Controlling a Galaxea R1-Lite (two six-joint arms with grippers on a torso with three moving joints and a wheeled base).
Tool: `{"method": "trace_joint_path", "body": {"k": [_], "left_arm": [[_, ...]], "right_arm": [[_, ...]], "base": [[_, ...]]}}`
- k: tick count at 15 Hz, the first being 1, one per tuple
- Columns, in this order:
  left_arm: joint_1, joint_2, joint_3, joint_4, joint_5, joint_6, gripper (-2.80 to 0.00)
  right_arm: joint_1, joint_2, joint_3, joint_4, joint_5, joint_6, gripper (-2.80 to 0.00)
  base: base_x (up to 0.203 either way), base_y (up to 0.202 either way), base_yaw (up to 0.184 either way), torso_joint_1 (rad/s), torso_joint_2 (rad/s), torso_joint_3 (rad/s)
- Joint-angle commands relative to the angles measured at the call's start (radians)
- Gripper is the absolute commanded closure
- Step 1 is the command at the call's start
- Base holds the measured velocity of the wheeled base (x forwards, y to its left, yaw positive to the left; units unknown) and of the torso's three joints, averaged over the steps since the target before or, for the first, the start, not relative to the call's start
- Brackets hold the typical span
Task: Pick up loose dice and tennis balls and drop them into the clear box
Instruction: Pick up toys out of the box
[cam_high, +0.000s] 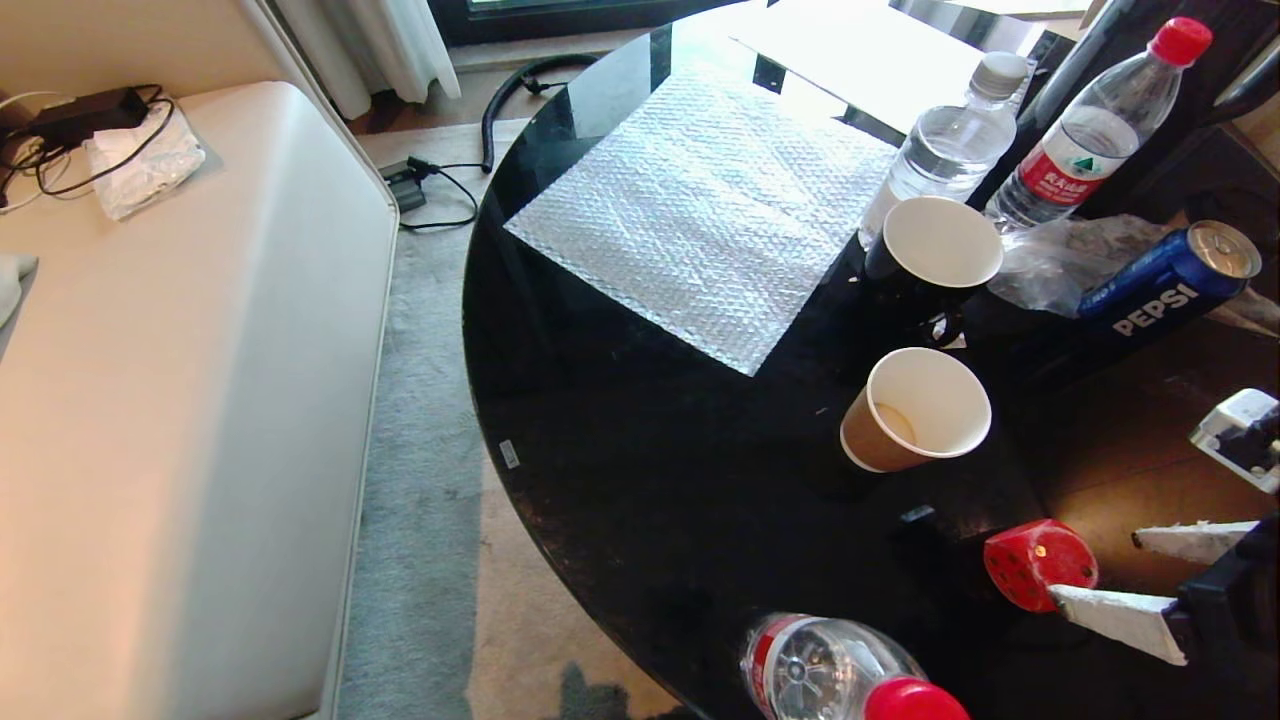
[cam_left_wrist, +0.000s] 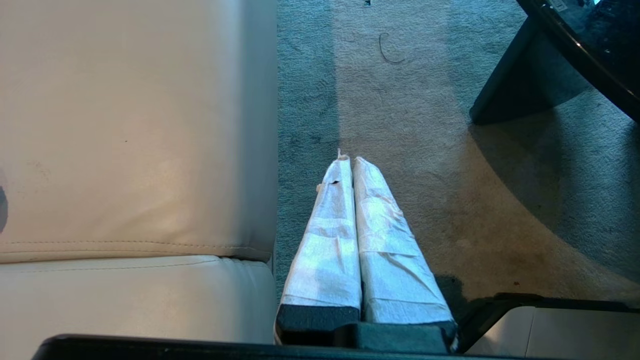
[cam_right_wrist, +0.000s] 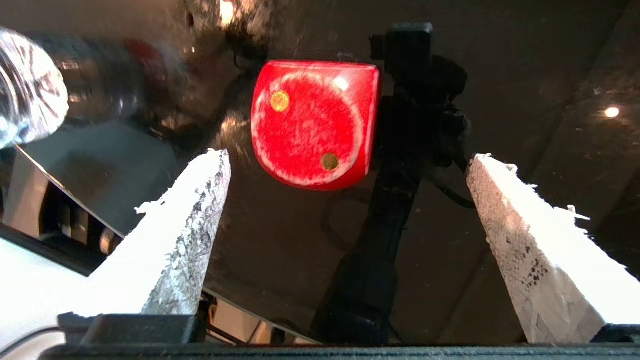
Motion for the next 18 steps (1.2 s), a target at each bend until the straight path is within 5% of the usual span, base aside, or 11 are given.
{"method": "trace_joint_path", "body": {"k": [1,18], "left_arm": [[0.0,0.0,0.001,0.0,0.0,-0.001,0.0],[0.0,0.0,0.0,0.0,0.0,0.0,0.0]], "right_arm": [[0.01,0.041,0.004,0.001,-0.004,-0.039,-2.8],[0.073,0.192,-0.042,-0.117,-0.047,-0.079,-2.8]], "base": [[0.0,0.0,0.0,0.0,0.0,0.0],[0.0,0.0,0.0,0.0,0.0,0.0]]}}
